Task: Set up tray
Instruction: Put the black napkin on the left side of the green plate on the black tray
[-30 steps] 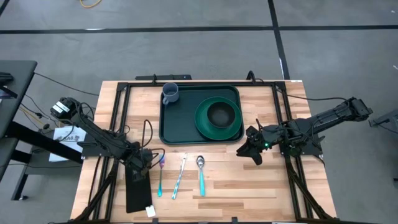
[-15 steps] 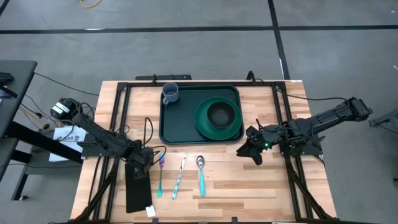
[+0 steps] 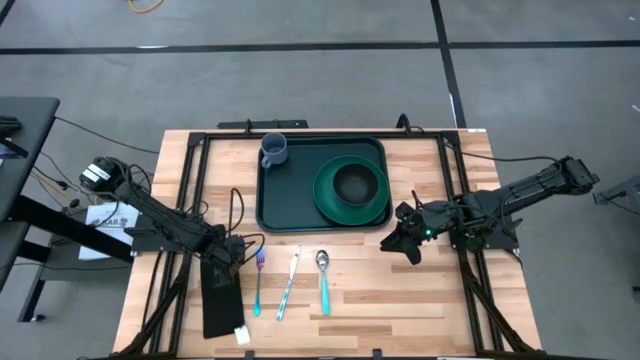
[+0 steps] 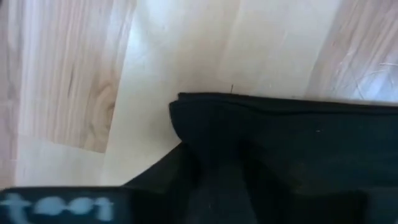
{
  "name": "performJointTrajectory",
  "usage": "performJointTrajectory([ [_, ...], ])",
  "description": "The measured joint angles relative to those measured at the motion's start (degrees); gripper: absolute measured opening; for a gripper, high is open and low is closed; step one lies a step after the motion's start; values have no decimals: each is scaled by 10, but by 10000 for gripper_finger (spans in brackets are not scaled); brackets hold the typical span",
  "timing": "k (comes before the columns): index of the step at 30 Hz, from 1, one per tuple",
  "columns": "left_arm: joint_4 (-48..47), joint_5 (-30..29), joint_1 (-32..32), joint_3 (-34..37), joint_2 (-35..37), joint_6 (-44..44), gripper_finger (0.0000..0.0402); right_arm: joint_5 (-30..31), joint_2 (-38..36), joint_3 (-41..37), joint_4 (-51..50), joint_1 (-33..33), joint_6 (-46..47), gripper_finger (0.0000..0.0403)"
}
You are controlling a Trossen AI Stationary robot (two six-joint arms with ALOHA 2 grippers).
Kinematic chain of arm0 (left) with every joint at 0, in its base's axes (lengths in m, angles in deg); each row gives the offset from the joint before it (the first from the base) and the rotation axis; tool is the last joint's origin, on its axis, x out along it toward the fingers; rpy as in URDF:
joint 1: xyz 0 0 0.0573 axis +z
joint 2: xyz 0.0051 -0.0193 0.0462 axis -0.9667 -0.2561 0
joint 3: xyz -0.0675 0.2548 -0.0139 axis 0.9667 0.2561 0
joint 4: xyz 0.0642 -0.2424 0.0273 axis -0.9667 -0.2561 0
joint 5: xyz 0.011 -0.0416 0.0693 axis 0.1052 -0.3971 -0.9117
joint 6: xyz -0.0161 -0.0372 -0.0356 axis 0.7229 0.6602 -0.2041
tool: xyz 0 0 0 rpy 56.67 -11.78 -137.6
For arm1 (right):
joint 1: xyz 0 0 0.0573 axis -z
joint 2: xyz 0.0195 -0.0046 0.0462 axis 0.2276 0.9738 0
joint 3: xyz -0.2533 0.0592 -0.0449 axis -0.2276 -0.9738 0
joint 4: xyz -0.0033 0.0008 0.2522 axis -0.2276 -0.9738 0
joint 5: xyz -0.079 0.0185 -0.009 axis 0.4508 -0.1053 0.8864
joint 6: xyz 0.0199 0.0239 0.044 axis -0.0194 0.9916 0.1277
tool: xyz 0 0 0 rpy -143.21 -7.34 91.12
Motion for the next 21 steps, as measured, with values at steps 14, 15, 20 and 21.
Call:
performJointTrajectory([
  [14,2,-10,0,-19,-3,-17,5,0,0,0,0,0,0,108],
  [15,-11,-17,0,-24,-3,-18,4,0,0,0,0,0,0,108],
  [20,-92,-86,9,-81,-2,-61,3,0,0,0,0,0,0,108],
  [21,-106,-97,14,-93,-2,-76,3,0,0,0,0,0,-1,108],
])
